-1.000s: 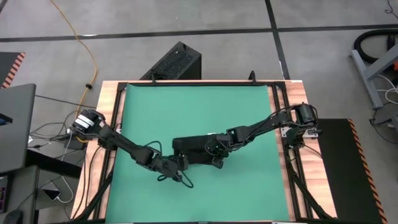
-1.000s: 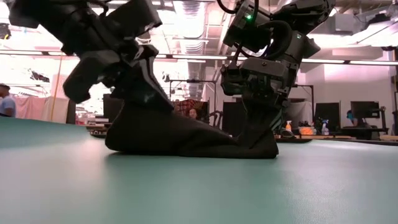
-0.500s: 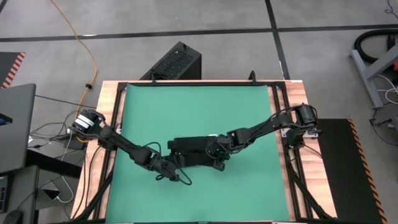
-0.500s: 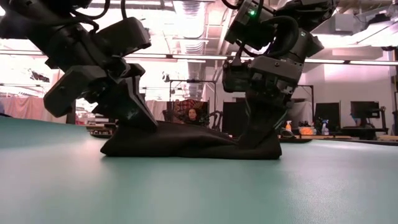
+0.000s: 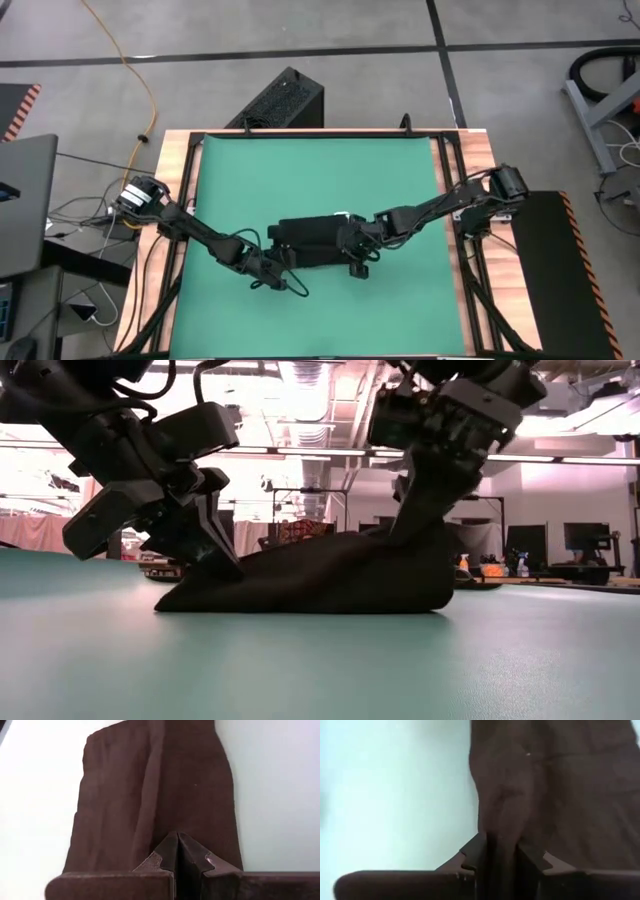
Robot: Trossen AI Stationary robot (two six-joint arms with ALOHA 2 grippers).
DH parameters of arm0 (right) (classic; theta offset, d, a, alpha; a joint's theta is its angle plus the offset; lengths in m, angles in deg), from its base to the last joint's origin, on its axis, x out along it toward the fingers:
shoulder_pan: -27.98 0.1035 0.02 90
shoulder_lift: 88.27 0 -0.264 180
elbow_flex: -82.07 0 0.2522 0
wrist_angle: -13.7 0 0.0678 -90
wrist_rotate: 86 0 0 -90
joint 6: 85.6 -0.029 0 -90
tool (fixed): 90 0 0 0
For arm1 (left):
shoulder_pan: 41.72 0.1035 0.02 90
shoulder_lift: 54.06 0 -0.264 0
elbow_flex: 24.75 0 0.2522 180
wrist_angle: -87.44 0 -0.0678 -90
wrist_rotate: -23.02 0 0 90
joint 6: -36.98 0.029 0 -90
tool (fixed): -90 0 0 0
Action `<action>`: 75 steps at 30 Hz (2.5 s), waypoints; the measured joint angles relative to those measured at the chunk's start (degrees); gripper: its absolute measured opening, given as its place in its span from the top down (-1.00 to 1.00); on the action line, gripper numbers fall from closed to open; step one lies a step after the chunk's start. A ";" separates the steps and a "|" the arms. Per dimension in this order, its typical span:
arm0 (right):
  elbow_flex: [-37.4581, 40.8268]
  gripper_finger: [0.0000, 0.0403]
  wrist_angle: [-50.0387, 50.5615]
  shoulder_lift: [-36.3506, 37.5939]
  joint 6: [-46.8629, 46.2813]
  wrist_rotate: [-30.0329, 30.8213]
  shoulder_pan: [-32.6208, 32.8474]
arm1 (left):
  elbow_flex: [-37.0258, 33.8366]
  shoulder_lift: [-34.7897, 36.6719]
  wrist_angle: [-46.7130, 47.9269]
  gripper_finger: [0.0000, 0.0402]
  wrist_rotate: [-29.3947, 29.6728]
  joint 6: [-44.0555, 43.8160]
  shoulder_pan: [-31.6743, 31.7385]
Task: Roll towel into tight, uniform cylinder
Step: Roll the black towel
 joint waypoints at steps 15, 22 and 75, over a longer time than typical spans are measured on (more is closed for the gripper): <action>-0.09 0.08 -2.48 0.24 12.08 10.56 1.28 | 0.00 0.02 8.42 1.00 -2.99 -4.18 -0.96; -0.11 0.21 -4.33 -0.40 15.27 13.26 -3.70 | 0.00 0.02 8.42 1.00 -3.09 -5.29 -1.23; -0.07 0.34 -12.85 -6.97 16.49 15.07 2.07 | 0.04 0.09 9.45 1.00 -6.10 -2.45 -1.22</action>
